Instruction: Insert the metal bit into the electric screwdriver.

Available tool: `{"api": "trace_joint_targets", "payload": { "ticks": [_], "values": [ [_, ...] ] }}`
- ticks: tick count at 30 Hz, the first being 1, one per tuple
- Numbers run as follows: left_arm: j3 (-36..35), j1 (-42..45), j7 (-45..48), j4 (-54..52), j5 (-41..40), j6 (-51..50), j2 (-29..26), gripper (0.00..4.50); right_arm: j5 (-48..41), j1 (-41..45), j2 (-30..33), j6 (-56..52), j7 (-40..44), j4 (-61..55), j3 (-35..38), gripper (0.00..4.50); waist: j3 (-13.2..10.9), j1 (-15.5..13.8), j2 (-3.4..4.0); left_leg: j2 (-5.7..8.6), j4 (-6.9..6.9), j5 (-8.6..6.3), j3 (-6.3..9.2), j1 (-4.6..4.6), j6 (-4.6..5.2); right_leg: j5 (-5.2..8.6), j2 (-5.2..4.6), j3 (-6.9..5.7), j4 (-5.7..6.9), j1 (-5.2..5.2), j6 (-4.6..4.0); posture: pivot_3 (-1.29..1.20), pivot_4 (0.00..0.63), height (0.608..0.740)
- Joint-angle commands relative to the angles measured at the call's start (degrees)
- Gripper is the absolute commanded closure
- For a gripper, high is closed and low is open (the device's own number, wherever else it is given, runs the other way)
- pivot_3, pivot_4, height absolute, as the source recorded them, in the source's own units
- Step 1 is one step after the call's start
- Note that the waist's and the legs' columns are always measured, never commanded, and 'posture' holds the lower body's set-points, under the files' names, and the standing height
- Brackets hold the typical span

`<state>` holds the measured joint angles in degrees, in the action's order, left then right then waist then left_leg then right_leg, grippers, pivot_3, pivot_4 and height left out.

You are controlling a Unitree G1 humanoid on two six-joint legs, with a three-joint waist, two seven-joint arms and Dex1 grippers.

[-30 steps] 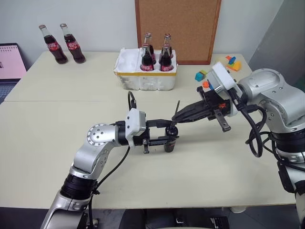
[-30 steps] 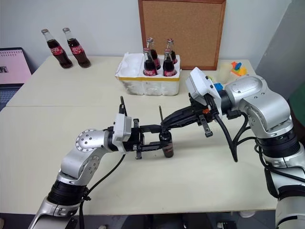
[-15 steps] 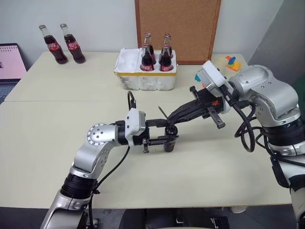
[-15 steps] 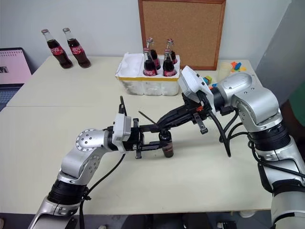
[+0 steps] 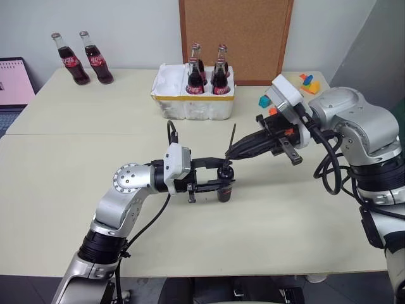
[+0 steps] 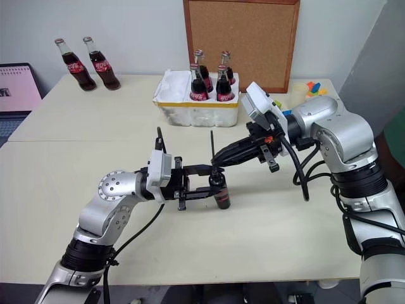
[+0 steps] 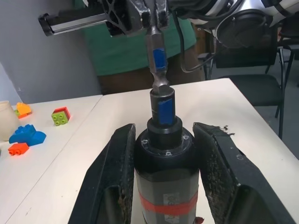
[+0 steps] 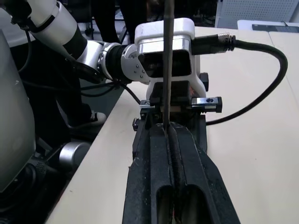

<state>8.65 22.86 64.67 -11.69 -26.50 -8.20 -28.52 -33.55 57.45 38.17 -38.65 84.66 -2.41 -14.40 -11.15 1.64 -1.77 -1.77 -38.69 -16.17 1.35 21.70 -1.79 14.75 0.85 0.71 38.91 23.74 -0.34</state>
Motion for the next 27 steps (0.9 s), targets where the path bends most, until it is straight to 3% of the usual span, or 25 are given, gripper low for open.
{"api": "trace_joint_targets", "payload": {
  "ticks": [1, 17, 27],
  "values": [
    [0.8, -0.5, 0.8, 0.0, 1.1, -0.5, -1.0, 2.92, 0.4, -0.3, 0.3, -0.1, -0.1, -2.3, 0.5, 4.50, 0.0, 0.0, 0.00, 0.00, 0.00, 0.00, 0.00, 0.00, 0.00, 0.00, 0.00, 0.00, 0.00, 0.00, 0.00, 0.00, 0.150, 0.740],
    [1.1, 0.0, 0.8, 0.6, 1.5, -0.5, -0.7, 2.92, 4.8, 0.5, 0.3, 2.2, 1.0, -1.4, -2.4, 4.50, 0.0, 0.0, 0.01, 0.00, 0.00, 0.00, 0.00, 0.07, 0.00, 0.00, 0.00, -0.01, -0.01, 0.07, 0.00, 0.00, 0.150, 0.740],
    [1.4, 0.1, 0.5, 0.5, 1.7, -0.5, -0.5, 2.92, 2.9, 0.3, 2.1, -0.6, -0.2, -2.4, 0.9, 2.63, 0.0, 0.0, 0.01, 0.00, 0.00, 0.00, -0.01, 0.11, 0.00, 0.00, -0.01, 0.01, -0.03, 0.10, 0.00, 0.00, 0.150, 0.740]
  ]
}}
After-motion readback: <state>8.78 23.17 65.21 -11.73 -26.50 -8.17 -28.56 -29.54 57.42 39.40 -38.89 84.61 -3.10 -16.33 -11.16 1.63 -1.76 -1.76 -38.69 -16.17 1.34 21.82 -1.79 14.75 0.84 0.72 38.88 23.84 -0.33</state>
